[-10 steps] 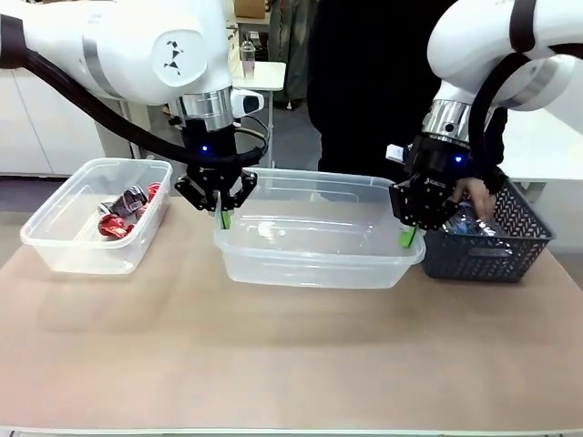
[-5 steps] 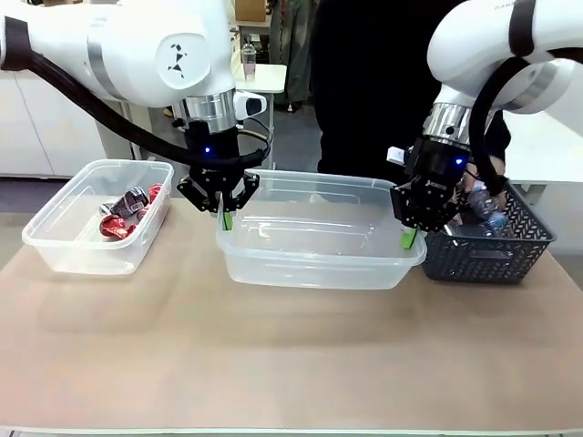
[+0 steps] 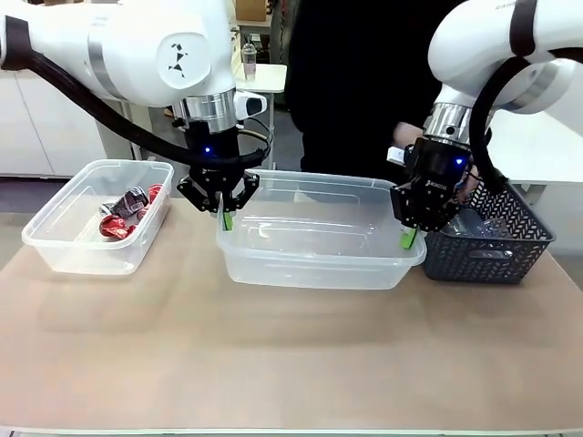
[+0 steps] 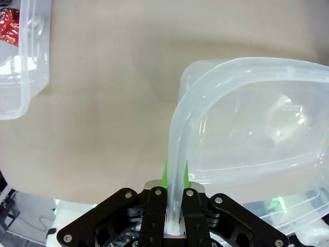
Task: Sort the waste into each basket.
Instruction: Offer the picked Organizing box to the human.
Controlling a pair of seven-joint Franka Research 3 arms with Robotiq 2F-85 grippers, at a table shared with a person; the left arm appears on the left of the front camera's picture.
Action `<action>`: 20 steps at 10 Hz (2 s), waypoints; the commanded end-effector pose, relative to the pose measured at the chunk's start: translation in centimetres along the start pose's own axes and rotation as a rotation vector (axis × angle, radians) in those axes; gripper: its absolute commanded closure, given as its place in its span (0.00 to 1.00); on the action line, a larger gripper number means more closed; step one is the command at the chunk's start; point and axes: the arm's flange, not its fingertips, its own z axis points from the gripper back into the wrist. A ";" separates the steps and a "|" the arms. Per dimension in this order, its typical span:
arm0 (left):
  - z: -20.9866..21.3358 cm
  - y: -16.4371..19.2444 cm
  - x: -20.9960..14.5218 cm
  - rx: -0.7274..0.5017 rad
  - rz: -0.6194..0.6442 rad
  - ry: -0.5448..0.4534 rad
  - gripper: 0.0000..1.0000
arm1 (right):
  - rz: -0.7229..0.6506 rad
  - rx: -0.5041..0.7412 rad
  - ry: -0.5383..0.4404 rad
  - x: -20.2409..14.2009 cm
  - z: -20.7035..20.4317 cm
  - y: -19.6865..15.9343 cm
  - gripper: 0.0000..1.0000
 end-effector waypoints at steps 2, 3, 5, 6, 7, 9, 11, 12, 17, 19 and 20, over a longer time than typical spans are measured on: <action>0.0 0.0 0.0 0.001 -0.001 -0.003 0.96 | 0.011 0.007 -0.007 -0.4 0.2 0.4 0.94; 0.0 0.0 0.0 0.001 -0.001 -0.003 0.96 | 0.011 0.007 -0.007 -0.4 0.2 0.4 0.94; 0.0 0.0 0.0 0.001 -0.001 -0.003 0.96 | 0.011 0.007 -0.007 -0.4 0.2 0.4 0.94; 0.0 0.0 0.0 0.001 -0.001 -0.003 0.96 | 0.011 0.007 -0.007 -0.4 0.2 0.4 0.94; 0.0 0.0 0.0 0.001 -0.001 -0.003 0.96 | 0.011 0.007 -0.007 -0.4 0.2 0.4 0.94; 0.0 0.0 0.0 0.001 -0.001 -0.003 0.96 | 0.011 0.007 -0.007 -0.4 0.2 0.4 0.94; 0.0 0.0 0.0 0.001 -0.001 -0.003 0.96 | 0.011 0.007 -0.007 -0.4 0.2 0.4 0.94; 0.0 0.0 0.0 0.001 -0.001 -0.003 0.96 | 0.011 0.007 -0.007 -0.4 0.2 0.4 0.94; 0.0 0.0 0.0 0.001 -0.001 -0.003 0.96 | 0.011 0.007 -0.007 -0.4 0.2 0.4 0.94; 0.0 0.0 0.0 0.001 -0.001 -0.003 0.96 | 0.011 0.007 -0.007 -0.4 0.2 0.4 0.94; 0.0 0.0 0.0 0.001 -0.001 -0.003 0.96 | 0.011 0.007 -0.007 -0.4 0.2 0.4 0.94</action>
